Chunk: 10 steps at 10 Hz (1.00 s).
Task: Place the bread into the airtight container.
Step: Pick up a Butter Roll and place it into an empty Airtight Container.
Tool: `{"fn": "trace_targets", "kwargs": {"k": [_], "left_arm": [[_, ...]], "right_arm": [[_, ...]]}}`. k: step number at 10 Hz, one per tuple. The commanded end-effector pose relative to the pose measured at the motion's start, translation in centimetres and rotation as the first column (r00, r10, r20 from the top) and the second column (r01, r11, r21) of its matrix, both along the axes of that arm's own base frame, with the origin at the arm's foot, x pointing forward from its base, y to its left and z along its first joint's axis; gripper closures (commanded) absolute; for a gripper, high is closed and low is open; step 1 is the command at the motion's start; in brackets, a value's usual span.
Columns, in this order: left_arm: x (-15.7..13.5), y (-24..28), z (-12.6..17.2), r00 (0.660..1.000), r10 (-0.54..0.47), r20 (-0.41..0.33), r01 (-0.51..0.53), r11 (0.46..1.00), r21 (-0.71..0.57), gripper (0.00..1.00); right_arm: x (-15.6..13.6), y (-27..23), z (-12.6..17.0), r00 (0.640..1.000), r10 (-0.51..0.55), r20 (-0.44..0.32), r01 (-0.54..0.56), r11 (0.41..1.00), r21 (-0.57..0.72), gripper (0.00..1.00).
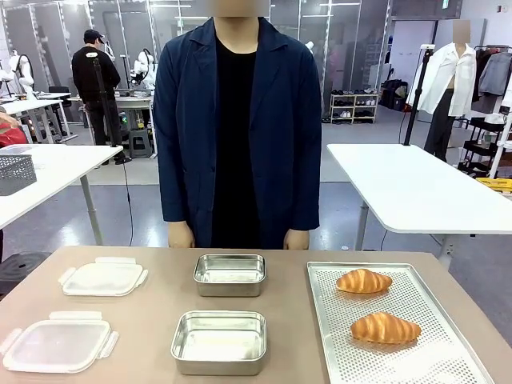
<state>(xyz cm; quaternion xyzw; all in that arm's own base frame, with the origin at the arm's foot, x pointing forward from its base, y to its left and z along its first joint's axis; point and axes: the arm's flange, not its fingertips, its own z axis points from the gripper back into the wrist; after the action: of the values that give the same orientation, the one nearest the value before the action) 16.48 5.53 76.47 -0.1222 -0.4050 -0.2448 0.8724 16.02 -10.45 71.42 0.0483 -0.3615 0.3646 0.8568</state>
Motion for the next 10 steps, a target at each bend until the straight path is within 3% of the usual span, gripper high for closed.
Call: {"fn": "trace_targets", "kwargs": {"k": [1, 5, 6, 8, 10], "left_arm": [[-0.2, 0.0, 0.2, 1.0, -0.004, 0.005, 0.004, 1.0, 0.0, 0.0], [-0.2, 0.0, 0.2, 1.0, -0.004, 0.005, 0.004, 1.0, 0.0, 0.0], [-0.2, 0.0, 0.2, 1.0, -0.004, 0.005, 0.004, 1.0, 0.0, 0.0], [-0.2, 0.0, 0.2, 1.0, -0.004, 0.005, 0.004, 1.0, 0.0, 0.0], [-0.2, 0.0, 0.2, 1.0, -0.004, 0.005, 0.004, 1.0, 0.0, 0.0]], "right_arm": [[0.1, 0.1, 0.0, 1.0, -0.002, -0.004, 0.002, 1.0, -0.001, 0.0], [0.0, 0.0, 0.0, 1.0, 0.0, 0.0, 0.0, 1.0, 0.0, 0.0], [0.8, 1.5, 1.6, 0.998, 0.053, -0.034, -0.057, 0.99, -0.13, 0.0], [4.6, 6.0, 2.3, 0.974, 0.205, -0.097, -0.226, 0.913, -0.339, 0.0], [8.6, 11.3, 0.9, 0.903, 0.387, -0.186, -0.427, 0.771, -0.473, 0.0]]}}
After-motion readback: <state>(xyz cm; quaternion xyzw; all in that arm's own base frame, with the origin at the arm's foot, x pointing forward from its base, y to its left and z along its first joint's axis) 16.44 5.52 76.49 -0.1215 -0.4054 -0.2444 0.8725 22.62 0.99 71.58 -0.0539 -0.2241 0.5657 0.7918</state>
